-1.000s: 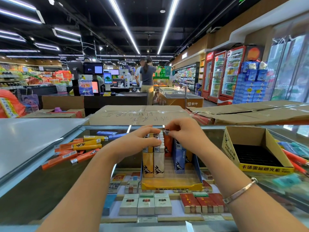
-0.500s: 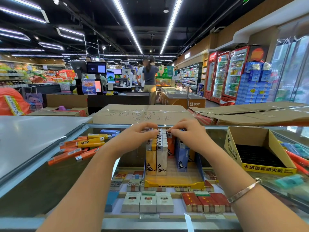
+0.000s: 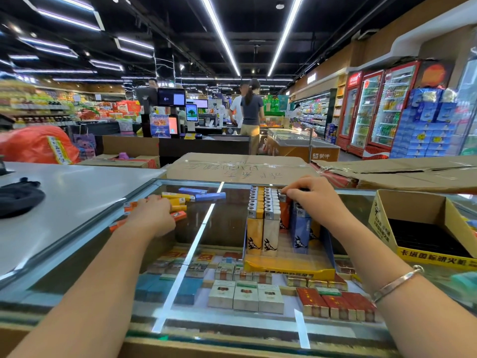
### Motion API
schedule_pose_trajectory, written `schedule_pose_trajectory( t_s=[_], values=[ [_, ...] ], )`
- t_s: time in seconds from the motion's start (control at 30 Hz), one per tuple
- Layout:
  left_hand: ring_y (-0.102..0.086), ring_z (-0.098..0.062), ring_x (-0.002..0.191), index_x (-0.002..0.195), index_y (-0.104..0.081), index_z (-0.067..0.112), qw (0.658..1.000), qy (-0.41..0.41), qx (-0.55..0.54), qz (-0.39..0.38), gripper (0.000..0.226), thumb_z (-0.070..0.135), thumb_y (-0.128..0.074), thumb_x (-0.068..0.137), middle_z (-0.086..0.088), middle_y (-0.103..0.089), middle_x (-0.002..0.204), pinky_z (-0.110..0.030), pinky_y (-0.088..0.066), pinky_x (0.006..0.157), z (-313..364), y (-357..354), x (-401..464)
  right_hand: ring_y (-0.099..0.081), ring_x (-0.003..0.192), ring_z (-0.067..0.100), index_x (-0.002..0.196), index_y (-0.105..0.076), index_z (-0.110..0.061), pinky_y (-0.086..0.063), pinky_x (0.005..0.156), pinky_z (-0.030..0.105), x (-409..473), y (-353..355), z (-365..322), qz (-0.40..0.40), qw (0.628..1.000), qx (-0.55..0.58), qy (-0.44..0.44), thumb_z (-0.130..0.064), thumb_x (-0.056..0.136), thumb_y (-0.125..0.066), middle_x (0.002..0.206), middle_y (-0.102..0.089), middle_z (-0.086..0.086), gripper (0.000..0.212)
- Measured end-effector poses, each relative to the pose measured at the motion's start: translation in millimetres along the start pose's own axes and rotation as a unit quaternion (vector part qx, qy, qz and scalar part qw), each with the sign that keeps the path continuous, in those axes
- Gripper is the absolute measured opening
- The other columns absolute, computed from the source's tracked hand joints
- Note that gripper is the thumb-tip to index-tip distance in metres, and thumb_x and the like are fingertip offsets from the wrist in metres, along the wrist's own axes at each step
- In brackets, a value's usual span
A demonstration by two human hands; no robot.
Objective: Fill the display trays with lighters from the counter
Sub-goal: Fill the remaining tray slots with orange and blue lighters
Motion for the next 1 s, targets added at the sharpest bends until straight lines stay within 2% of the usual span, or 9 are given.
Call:
schedule_pose_trajectory(
  t_s=[0.17, 0.3, 0.4, 0.5, 0.6, 0.63, 0.73, 0.9, 1.0],
  values=[
    [-0.055, -0.014, 0.077, 0.083, -0.06, 0.024, 1.0, -0.016, 0.022, -0.001, 0.009, 0.031, -0.055, 0.084, 0.001, -0.059, 0.08, -0.032, -0.051, 0.075, 4, -3, -5, -0.054, 0.081, 0.0, 0.09, -0.071, -0.016, -0.036, 0.057, 0.008, -1, 1, 0, 0.003, 1.0, -0.004, 0.001, -0.014, 0.09, -0.056, 0.087, -0.059, -0.011, 0.015],
    [-0.06, -0.016, 0.075, 0.082, -0.063, 0.019, 0.998, -0.017, -0.042, -0.041, 0.007, 0.025, -0.059, 0.083, -0.004, -0.062, 0.081, -0.03, -0.052, 0.068, 15, -10, -4, -0.054, 0.082, 0.0, 0.085, -0.069, -0.02, -0.036, 0.059, 0.008, -1, 1, 0, -0.001, 1.0, 0.0, -0.001, -0.013, 0.09, -0.056, 0.088, -0.058, -0.012, 0.016],
    [-0.056, -0.015, 0.074, 0.083, -0.058, 0.018, 0.997, -0.023, -0.057, -0.04, 0.01, 0.016, -0.051, 0.089, -0.005, -0.059, 0.082, -0.027, -0.045, 0.06, 17, -16, -2, -0.053, 0.082, 0.0, 0.085, -0.069, -0.019, -0.036, 0.058, 0.009, -2, 0, 0, -0.003, 1.0, 0.0, -0.001, -0.013, 0.09, -0.056, 0.088, -0.058, -0.012, 0.016],
    [-0.055, -0.018, 0.088, 0.089, -0.055, 0.016, 0.998, -0.022, -0.051, 0.029, 0.009, 0.013, -0.047, 0.092, -0.006, -0.057, 0.1, -0.029, -0.048, 0.07, 16, -13, 0, -0.054, 0.082, 0.0, 0.085, -0.068, -0.019, -0.038, 0.056, 0.008, -2, 0, -1, -0.001, 1.0, -0.006, 0.005, -0.012, 0.091, -0.055, 0.086, -0.059, -0.011, 0.016],
    [-0.048, -0.024, 0.113, 0.116, -0.051, 0.018, 0.988, -0.036, -0.001, 0.149, 0.026, 0.013, -0.05, 0.091, -0.006, -0.053, 0.123, -0.036, -0.047, 0.086, 13, -5, 3, -0.054, 0.082, 0.0, 0.084, -0.068, -0.019, -0.038, 0.056, 0.007, -3, 1, -2, 0.0, 1.0, -0.003, 0.004, -0.012, 0.091, -0.055, 0.089, -0.059, -0.009, 0.016],
    [-0.05, -0.024, 0.111, 0.119, -0.051, 0.019, 0.988, -0.029, -0.005, 0.153, 0.029, 0.014, -0.051, 0.091, -0.005, -0.056, 0.121, -0.035, -0.047, 0.084, 12, -6, 5, -0.054, 0.082, 0.0, 0.084, -0.068, -0.019, -0.038, 0.056, 0.007, -2, 1, -2, 0.0, 1.0, -0.004, 0.004, -0.012, 0.091, -0.055, 0.09, -0.059, -0.008, 0.016],
    [-0.057, -0.023, 0.102, 0.121, -0.05, 0.022, 0.996, 0.002, -0.009, 0.086, 0.03, 0.015, -0.05, 0.092, -0.004, -0.059, 0.114, -0.034, -0.051, 0.08, 10, -16, 6, -0.053, 0.083, 0.0, 0.088, -0.069, -0.016, -0.038, 0.057, 0.008, -2, 0, -2, -0.003, 1.0, -0.004, 0.004, -0.012, 0.091, -0.055, 0.092, -0.059, -0.006, 0.016],
    [-0.048, -0.026, 0.119, 0.12, -0.052, 0.022, 0.994, -0.039, 0.08, 0.069, 0.024, 0.026, -0.044, 0.097, -0.006, -0.054, 0.126, -0.039, -0.042, 0.099, 14, -19, 8, -0.053, 0.083, 0.0, 0.084, -0.068, -0.02, -0.038, 0.057, 0.009, -2, 0, -3, -0.002, 1.0, -0.003, 0.005, -0.012, 0.091, -0.055, 0.09, -0.059, -0.009, 0.017],
    [-0.055, -0.02, 0.097, 0.109, -0.056, 0.019, 0.997, -0.02, 0.039, 0.062, 0.018, 0.028, -0.047, 0.096, -0.004, -0.059, 0.107, -0.033, -0.049, 0.083, 14, -18, 8, -0.053, 0.082, -0.002, 0.086, -0.068, -0.02, -0.04, 0.052, 0.006, -2, 0, -2, -0.005, 1.0, -0.009, 0.004, -0.013, 0.091, -0.054, 0.09, -0.059, -0.01, 0.016]
  ],
)
Point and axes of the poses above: each hand's wrist, its own x-axis towards the middle knuckle, its own y-axis out of the back of the hand, z = x × y, the point moved 4 cm from there along x, towards the middle knuckle
